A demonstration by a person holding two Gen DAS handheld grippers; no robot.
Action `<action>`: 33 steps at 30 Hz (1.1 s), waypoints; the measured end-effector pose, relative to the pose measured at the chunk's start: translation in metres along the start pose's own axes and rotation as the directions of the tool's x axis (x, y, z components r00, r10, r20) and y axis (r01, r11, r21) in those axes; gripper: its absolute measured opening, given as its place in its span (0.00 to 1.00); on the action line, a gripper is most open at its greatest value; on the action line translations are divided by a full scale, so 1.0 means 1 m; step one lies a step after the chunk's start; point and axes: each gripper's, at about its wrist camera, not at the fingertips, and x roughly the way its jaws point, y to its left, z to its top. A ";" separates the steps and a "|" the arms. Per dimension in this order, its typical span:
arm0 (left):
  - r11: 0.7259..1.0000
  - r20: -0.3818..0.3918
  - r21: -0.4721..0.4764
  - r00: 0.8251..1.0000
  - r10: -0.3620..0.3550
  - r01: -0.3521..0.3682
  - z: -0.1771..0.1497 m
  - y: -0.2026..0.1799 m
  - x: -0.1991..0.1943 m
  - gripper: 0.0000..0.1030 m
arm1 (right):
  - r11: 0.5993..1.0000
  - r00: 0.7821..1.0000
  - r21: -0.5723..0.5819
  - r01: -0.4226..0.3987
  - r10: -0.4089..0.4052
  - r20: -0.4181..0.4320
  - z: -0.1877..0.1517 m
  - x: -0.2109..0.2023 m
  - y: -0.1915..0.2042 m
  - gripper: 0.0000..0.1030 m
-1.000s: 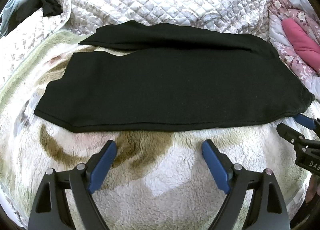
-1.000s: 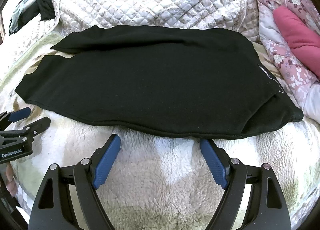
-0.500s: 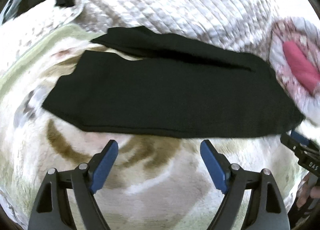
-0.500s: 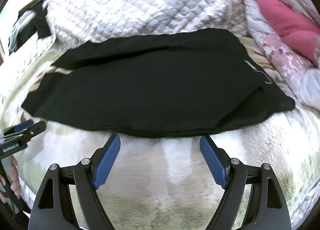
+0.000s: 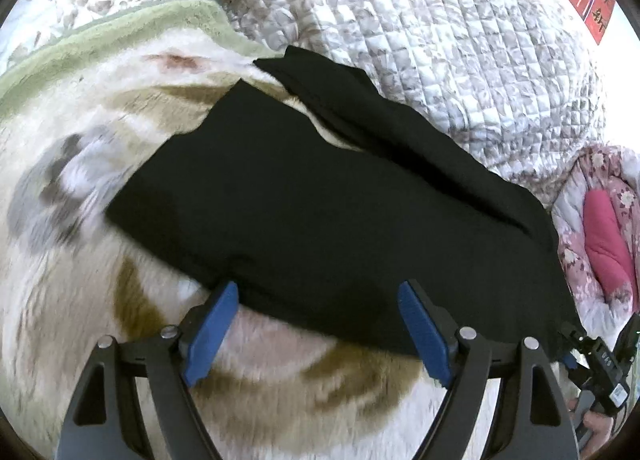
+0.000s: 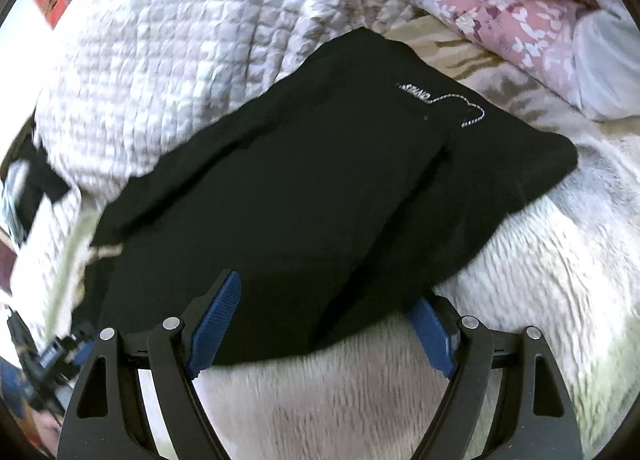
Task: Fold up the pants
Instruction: 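Grasp the pant leg hem with the left gripper while the right gripper grasps the waistband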
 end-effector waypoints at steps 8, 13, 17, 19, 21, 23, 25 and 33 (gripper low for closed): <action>0.999 0.036 -0.028 0.998 0.046 -0.045 0.014 0.006 0.007 0.53 | 0.993 0.994 0.102 0.059 -0.068 0.088 0.023 -0.004 -0.020 0.24; 0.992 0.021 -0.090 0.996 0.089 -0.087 0.026 0.024 0.014 0.04 | 0.991 0.993 0.119 0.062 -0.072 0.088 0.030 -0.002 -0.027 0.07; 0.992 0.046 -0.094 0.995 0.094 -0.089 0.029 0.024 -0.003 0.03 | 0.993 0.993 0.119 0.019 -0.033 0.117 0.031 -0.023 -0.024 0.05; 0.992 0.070 -0.093 0.994 0.089 -0.082 0.031 0.023 -0.021 0.03 | 0.994 0.992 0.114 -0.004 -0.011 0.129 0.030 -0.039 -0.020 0.05; 0.994 0.094 -0.089 0.993 0.071 -0.063 0.029 0.023 -0.044 0.03 | 0.995 0.991 0.099 -0.009 -0.005 0.136 0.025 -0.058 -0.015 0.05; 0.996 0.116 -0.076 0.992 0.058 -0.049 0.022 0.025 -0.065 0.03 | 0.996 0.991 0.087 -0.010 -0.002 0.137 0.016 -0.078 -0.014 0.05; 0.997 0.125 -0.066 0.992 0.033 -0.025 0.015 0.033 -0.080 0.03 | 0.996 0.993 0.086 0.001 -0.011 0.118 0.003 -0.090 -0.021 0.05; 0.996 0.076 -0.086 0.997 0.032 -0.026 -0.028 0.056 -0.107 0.02 | 0.989 0.998 0.138 0.054 -0.057 0.017 -0.039 -0.103 -0.040 0.05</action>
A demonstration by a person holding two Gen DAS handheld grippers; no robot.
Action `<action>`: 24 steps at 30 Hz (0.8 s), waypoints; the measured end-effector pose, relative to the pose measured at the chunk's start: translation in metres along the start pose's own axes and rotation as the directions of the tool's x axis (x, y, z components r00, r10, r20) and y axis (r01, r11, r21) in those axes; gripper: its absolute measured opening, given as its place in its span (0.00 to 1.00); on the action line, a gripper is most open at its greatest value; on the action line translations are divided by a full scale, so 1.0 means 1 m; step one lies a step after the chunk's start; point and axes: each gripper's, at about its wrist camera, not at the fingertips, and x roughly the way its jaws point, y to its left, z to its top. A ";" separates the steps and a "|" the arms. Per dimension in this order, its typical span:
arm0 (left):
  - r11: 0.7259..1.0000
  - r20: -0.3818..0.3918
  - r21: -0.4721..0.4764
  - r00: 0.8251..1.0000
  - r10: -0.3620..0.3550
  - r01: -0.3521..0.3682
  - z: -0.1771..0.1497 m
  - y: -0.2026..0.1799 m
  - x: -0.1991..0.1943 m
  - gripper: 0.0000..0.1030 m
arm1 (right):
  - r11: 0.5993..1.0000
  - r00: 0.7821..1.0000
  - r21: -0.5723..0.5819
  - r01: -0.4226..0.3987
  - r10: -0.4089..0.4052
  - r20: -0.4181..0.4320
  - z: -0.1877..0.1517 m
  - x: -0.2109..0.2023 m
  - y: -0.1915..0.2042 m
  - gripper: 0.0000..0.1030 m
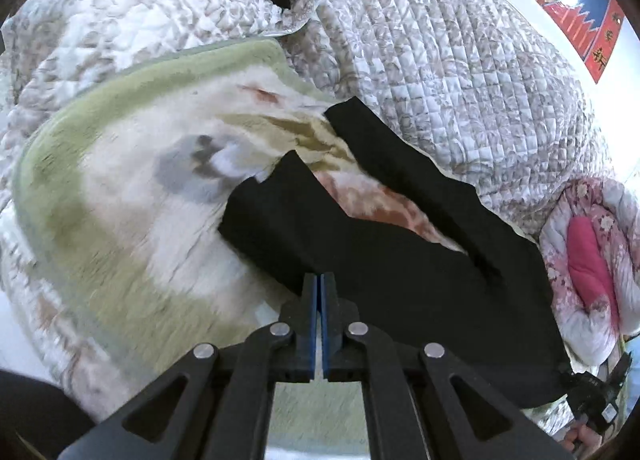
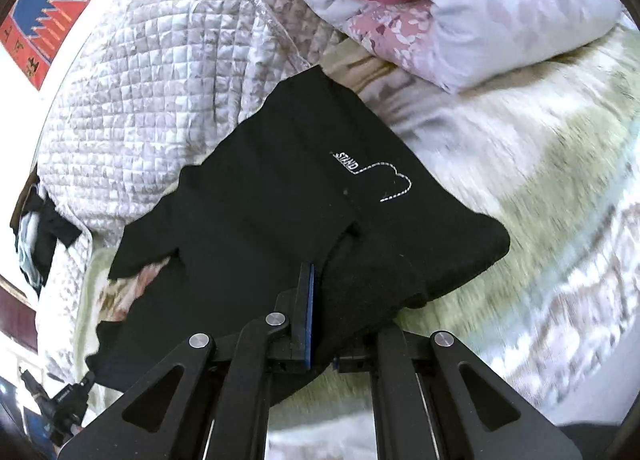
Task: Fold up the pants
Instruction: 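Grasp the pant leg hem with the left gripper while the right gripper grasps the waistband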
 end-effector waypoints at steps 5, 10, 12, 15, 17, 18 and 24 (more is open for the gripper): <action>0.999 -0.039 0.000 0.998 0.039 -0.039 -0.016 0.007 0.005 0.03 | 0.998 1.000 0.058 0.005 -0.004 -0.014 -0.001 0.005 -0.015 0.05; 0.999 -0.001 0.014 0.999 0.047 -0.047 -0.018 0.003 -0.007 0.03 | 0.999 1.000 0.054 0.000 0.000 0.004 -0.002 0.000 -0.016 0.05; 0.998 0.014 0.026 0.999 0.051 -0.051 -0.023 0.001 -0.014 0.03 | 0.999 1.000 0.054 0.004 -0.005 0.010 -0.003 -0.002 -0.017 0.05; 0.998 0.022 0.035 0.998 0.059 -0.060 -0.025 0.001 -0.018 0.03 | 0.998 0.999 0.048 0.028 -0.029 0.030 -0.004 -0.008 -0.019 0.05; 0.997 0.012 0.028 0.998 0.068 -0.068 -0.025 0.003 -0.015 0.03 | 0.997 0.999 0.064 0.038 -0.040 0.032 -0.003 -0.009 -0.023 0.05; 0.997 0.001 0.019 0.998 0.068 -0.068 -0.025 0.005 -0.013 0.03 | 0.996 0.999 0.081 0.024 -0.026 0.023 -0.002 -0.009 -0.025 0.05; 0.997 0.018 0.032 0.997 0.073 -0.073 -0.031 0.004 -0.022 0.03 | 0.996 0.999 0.090 0.019 -0.022 0.031 -0.005 -0.014 -0.028 0.05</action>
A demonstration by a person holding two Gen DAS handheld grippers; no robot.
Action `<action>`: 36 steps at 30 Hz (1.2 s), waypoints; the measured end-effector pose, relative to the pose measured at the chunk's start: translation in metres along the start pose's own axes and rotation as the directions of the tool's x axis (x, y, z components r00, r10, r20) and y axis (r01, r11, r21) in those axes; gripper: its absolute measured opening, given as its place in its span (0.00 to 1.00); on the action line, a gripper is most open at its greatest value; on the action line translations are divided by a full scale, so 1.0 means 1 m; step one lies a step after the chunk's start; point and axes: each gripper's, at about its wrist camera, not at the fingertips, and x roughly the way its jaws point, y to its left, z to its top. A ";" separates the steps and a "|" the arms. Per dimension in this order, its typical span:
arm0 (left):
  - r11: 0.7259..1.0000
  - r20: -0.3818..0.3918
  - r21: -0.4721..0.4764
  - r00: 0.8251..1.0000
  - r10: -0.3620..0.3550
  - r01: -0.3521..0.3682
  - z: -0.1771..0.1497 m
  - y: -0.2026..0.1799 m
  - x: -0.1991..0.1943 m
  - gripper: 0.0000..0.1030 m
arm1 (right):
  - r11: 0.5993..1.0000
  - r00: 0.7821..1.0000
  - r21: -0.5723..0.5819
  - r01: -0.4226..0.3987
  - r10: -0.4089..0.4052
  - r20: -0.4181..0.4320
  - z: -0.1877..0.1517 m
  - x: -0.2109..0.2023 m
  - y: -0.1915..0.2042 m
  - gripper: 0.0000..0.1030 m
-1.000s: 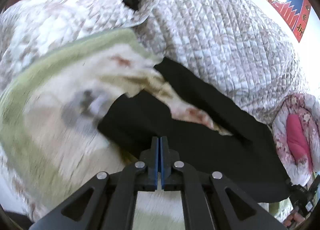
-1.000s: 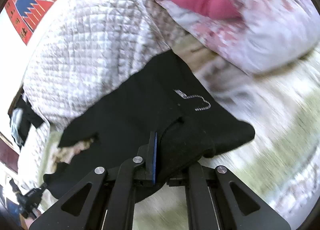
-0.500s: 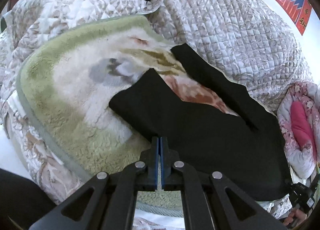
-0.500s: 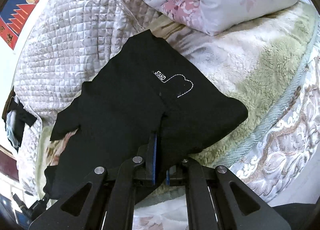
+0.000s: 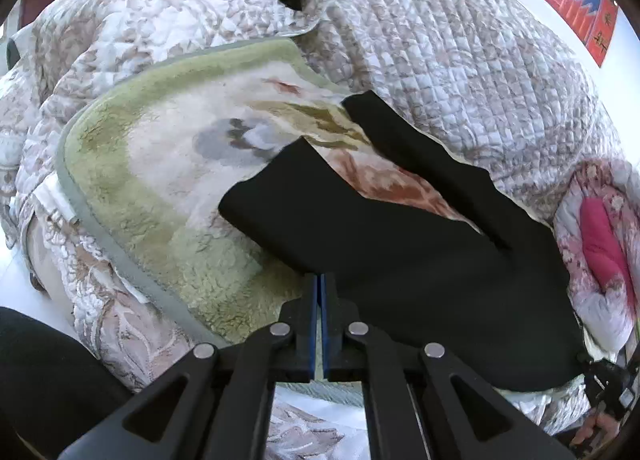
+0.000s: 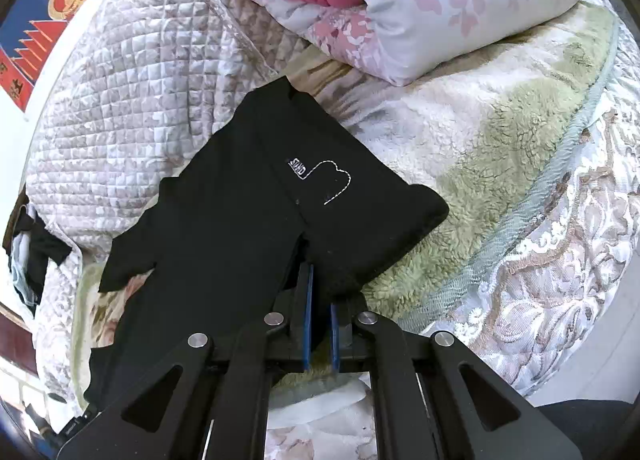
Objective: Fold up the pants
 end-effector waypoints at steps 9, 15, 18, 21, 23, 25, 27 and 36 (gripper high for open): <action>0.991 0.087 -0.064 0.988 0.125 -0.120 0.025 0.026 -0.017 0.04 | 0.995 0.991 -0.011 0.101 -0.100 0.087 -0.005 -0.027 0.017 0.13; 0.997 0.029 0.059 0.999 0.044 -0.046 0.069 0.007 0.030 0.52 | 0.977 0.956 0.032 0.210 -0.212 0.204 0.001 -0.043 0.013 0.48; 0.988 -0.043 0.138 0.996 0.080 -0.073 0.085 -0.007 0.069 0.52 | 0.987 0.967 0.012 0.163 -0.162 0.194 0.009 -0.039 0.017 0.48; 0.974 -0.090 0.219 0.993 0.075 -0.053 0.090 -0.023 0.096 0.52 | 0.990 0.980 -0.076 0.120 -0.106 0.170 0.019 -0.024 0.039 0.48; 0.961 -0.090 0.256 0.987 0.133 -0.106 0.087 -0.028 0.108 0.48 | 0.985 0.982 -0.143 0.098 -0.073 0.172 0.028 -0.015 0.057 0.48; 0.927 -0.034 0.310 0.972 0.233 -0.211 0.082 -0.034 0.112 0.13 | 0.976 0.985 -0.205 0.067 -0.033 0.168 0.035 -0.004 0.076 0.48; 0.939 0.000 0.282 0.978 0.207 -0.198 0.084 -0.032 0.103 0.05 | 0.968 0.984 -0.247 0.049 -0.005 0.179 0.036 0.002 0.089 0.48; 0.970 0.033 0.178 0.986 0.164 -0.167 0.097 -0.011 0.093 0.10 | 0.947 0.990 -0.317 0.040 0.006 0.143 0.022 0.023 0.094 0.48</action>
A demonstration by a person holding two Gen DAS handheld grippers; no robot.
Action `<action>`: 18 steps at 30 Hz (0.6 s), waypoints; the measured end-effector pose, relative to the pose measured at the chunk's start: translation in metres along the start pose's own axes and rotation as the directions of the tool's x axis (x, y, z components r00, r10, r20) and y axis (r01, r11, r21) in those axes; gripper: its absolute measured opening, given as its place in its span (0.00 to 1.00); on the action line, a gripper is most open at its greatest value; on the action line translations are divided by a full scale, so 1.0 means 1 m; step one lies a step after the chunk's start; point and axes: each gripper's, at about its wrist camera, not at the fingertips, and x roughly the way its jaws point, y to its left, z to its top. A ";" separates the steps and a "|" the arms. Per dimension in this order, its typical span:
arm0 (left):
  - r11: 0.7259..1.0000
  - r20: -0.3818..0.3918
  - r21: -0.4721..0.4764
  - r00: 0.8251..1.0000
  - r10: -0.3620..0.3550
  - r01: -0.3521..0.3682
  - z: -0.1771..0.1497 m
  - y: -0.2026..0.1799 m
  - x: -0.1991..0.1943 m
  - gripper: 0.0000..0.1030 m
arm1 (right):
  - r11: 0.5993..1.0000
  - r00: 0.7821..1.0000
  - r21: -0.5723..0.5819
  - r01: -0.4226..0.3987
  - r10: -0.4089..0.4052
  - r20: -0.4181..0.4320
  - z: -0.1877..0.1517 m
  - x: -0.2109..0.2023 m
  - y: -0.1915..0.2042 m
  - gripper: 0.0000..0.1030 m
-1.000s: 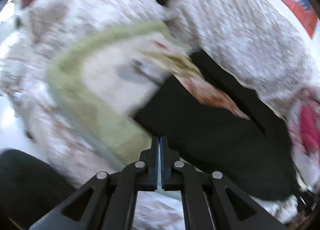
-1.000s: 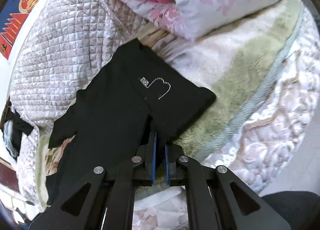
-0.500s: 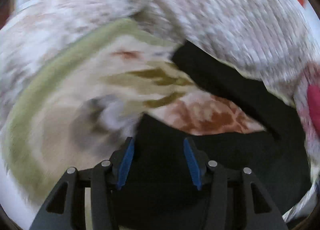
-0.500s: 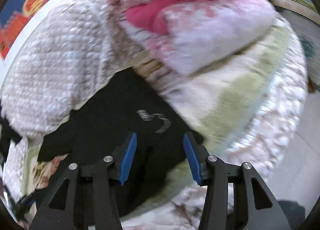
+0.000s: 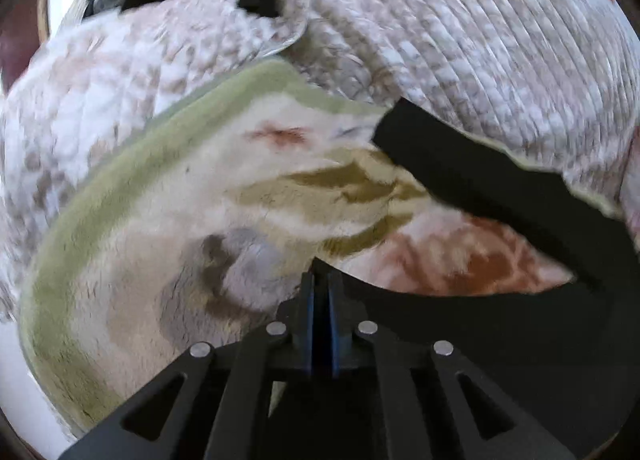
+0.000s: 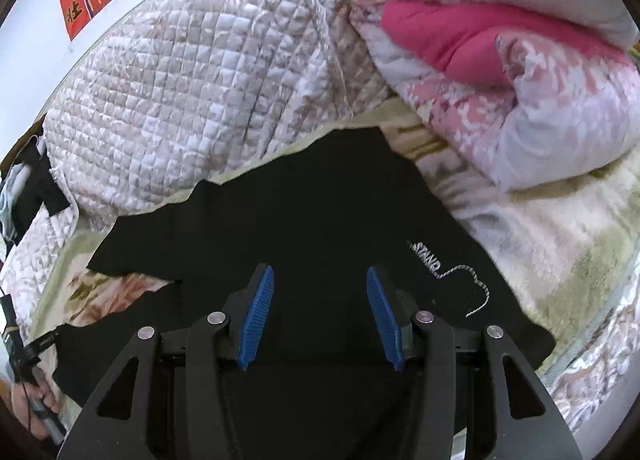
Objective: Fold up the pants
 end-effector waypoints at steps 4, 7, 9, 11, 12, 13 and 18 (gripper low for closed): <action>0.999 0.093 -0.011 0.995 0.037 -0.036 0.000 0.013 -0.033 0.16 | 1.000 1.000 -0.004 -0.011 0.011 -0.015 -0.005 0.001 -0.003 0.48; 1.000 0.075 -0.016 0.997 -0.009 0.010 -0.014 0.019 -0.050 0.43 | 0.999 0.998 -0.012 -0.039 0.039 -0.042 -0.009 0.006 0.001 0.48; 0.999 0.012 -0.040 0.999 -0.031 0.031 -0.029 0.023 -0.052 0.51 | 0.998 0.997 -0.024 -0.054 0.053 -0.052 -0.010 0.007 0.005 0.48; 0.996 -0.044 -0.082 0.998 -0.049 0.045 -0.045 0.028 -0.052 0.51 | 0.997 0.996 -0.041 -0.071 0.069 -0.057 -0.011 0.008 0.011 0.48; 0.993 -0.060 -0.107 0.997 -0.047 0.041 -0.054 0.032 -0.055 0.52 | 0.996 0.995 -0.047 -0.078 0.075 -0.059 -0.012 0.008 0.012 0.48; 0.992 -0.066 -0.125 0.997 -0.045 0.036 -0.060 0.034 -0.058 0.54 | 0.995 0.995 -0.052 -0.083 0.080 -0.061 -0.013 0.007 0.014 0.48; 0.995 -0.088 -0.100 0.995 -0.039 0.030 -0.075 0.030 -0.056 0.56 | 0.993 0.992 -0.055 -0.102 0.097 -0.081 -0.015 0.011 0.017 0.48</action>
